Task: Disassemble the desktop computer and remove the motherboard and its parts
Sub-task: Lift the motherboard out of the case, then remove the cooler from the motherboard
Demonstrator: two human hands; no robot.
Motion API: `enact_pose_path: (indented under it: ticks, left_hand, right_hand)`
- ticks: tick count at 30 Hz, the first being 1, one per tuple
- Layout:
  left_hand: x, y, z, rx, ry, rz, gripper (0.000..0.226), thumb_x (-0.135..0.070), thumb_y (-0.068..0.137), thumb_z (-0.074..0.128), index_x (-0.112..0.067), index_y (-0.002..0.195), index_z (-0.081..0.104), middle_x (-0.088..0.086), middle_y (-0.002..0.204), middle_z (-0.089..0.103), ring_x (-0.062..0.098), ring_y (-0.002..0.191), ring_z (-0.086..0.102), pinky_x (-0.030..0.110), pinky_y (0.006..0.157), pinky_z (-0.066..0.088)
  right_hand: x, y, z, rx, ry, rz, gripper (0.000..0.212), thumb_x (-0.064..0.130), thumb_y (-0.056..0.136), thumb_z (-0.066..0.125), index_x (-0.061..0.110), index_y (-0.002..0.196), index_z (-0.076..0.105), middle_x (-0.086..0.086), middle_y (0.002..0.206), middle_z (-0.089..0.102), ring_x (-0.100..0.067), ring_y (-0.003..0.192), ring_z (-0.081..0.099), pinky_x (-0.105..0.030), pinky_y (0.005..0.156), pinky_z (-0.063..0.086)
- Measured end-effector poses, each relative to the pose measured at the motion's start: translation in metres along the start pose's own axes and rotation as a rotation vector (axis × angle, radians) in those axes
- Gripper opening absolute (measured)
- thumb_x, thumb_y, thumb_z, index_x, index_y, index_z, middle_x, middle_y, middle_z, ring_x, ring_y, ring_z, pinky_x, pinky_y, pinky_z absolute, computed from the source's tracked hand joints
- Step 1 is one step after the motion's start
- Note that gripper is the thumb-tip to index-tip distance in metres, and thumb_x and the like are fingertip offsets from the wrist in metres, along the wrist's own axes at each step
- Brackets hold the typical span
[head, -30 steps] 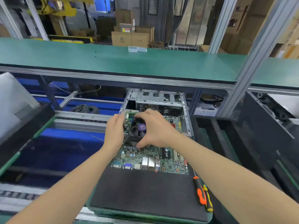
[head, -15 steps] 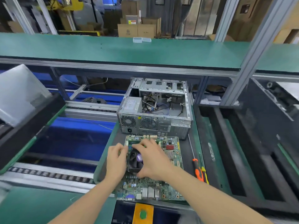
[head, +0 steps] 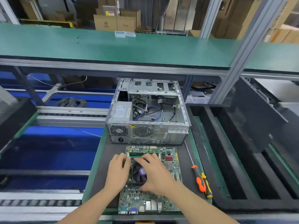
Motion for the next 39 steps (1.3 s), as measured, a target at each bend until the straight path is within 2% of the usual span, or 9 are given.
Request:
enact_pose_path:
  ticks: [6,10,14,18,22,27,30,33,39]
  left_hand:
    - [-0.001,0.005,0.008,-0.016,-0.001,-0.083,0.028,-0.022,0.105,0.049,-0.018,0.077,0.046,0.006,0.086,0.051,0.019,0.079,0.051,0.04,0.071,0.036]
    - [-0.001,0.01,0.006,0.001,0.079,-0.122,0.021,-0.024,0.103,0.049,-0.02,0.083,0.051,0.002,0.094,0.052,0.024,0.084,0.055,0.048,0.086,0.046]
    - [-0.011,0.007,0.001,-0.091,0.254,-0.17,0.006,-0.029,0.101,0.052,-0.026,0.096,0.055,-0.002,0.107,0.053,0.029,0.103,0.056,0.048,0.097,0.037]
    - [-0.072,-0.008,0.006,-0.248,0.304,0.132,0.01,-0.021,0.092,0.063,-0.026,0.099,0.06,-0.002,0.111,0.053,0.027,0.105,0.048,0.047,0.093,0.035]
    - [-0.147,-0.037,0.067,-0.017,0.202,0.467,0.017,-0.013,0.088,0.06,-0.026,0.099,0.059,-0.01,0.104,0.049,0.013,0.098,0.049,0.03,0.088,0.039]
    - [-0.173,-0.068,0.173,0.36,0.087,0.346,0.025,-0.009,0.091,0.056,-0.026,0.109,0.063,-0.008,0.106,0.051,0.009,0.09,0.051,0.025,0.084,0.039]
    - [-0.166,-0.081,0.206,0.397,0.098,0.258,0.033,-0.005,0.092,0.055,-0.022,0.117,0.065,-0.005,0.111,0.052,0.01,0.1,0.053,0.02,0.085,0.037]
    - [-0.159,-0.089,0.216,0.401,0.133,0.212,0.035,-0.001,0.094,0.052,-0.017,0.121,0.068,0.002,0.121,0.058,0.018,0.114,0.058,0.029,0.101,0.044]
    - [-0.156,-0.101,0.214,0.456,0.216,0.22,0.051,0.005,0.093,0.043,-0.013,0.138,0.061,0.008,0.145,0.054,0.022,0.137,0.048,0.023,0.113,0.031]
  right_hand:
    - [-0.011,0.008,-0.001,-0.026,-0.007,-0.004,0.11,0.044,0.065,0.09,0.025,0.157,0.034,0.006,0.139,0.041,-0.02,0.121,0.036,-0.038,0.107,0.044]
    - [-0.012,0.008,0.001,-0.022,-0.025,-0.031,0.112,0.049,0.065,0.09,0.026,0.157,0.031,0.005,0.14,0.042,-0.021,0.125,0.038,-0.038,0.107,0.043]
    - [-0.018,-0.007,-0.002,0.017,0.077,-0.032,0.115,0.074,0.072,0.075,0.032,0.163,0.018,0.006,0.159,0.031,-0.018,0.145,0.029,-0.037,0.119,0.029]
    - [-0.062,-0.042,-0.036,-0.179,0.285,0.136,0.064,0.066,0.093,0.055,0.03,0.146,0.053,0.008,0.143,0.052,-0.008,0.133,0.046,-0.027,0.111,0.037]
    - [-0.153,-0.104,-0.084,-0.51,0.325,0.556,0.016,0.031,0.098,0.059,0.023,0.095,0.072,0.009,0.091,0.067,-0.012,0.09,0.062,-0.028,0.075,0.042]
    - [-0.227,-0.177,-0.065,-0.199,0.442,0.983,0.014,0.03,0.086,0.068,0.018,0.093,0.07,-0.005,0.091,0.074,-0.027,0.083,0.074,-0.038,0.075,0.062]
    - [-0.227,-0.193,-0.049,-0.106,0.506,0.993,0.022,0.034,0.08,0.08,0.015,0.086,0.071,-0.009,0.079,0.075,-0.028,0.069,0.076,-0.043,0.061,0.065]
    - [-0.23,-0.189,-0.048,-0.099,0.419,0.941,0.02,0.033,0.08,0.08,0.015,0.088,0.072,-0.009,0.085,0.074,-0.026,0.07,0.075,-0.042,0.067,0.065]
    - [-0.228,-0.18,-0.033,0.049,0.453,0.88,0.035,0.037,0.083,0.076,0.002,0.085,0.072,-0.012,0.074,0.075,-0.027,0.063,0.076,-0.042,0.061,0.065]
Point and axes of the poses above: each hand's wrist, its own y-axis towards the middle knuckle, its own z-axis out of the palm, x = y × z, the point moved 8 cm from there along y, towards the middle knuckle
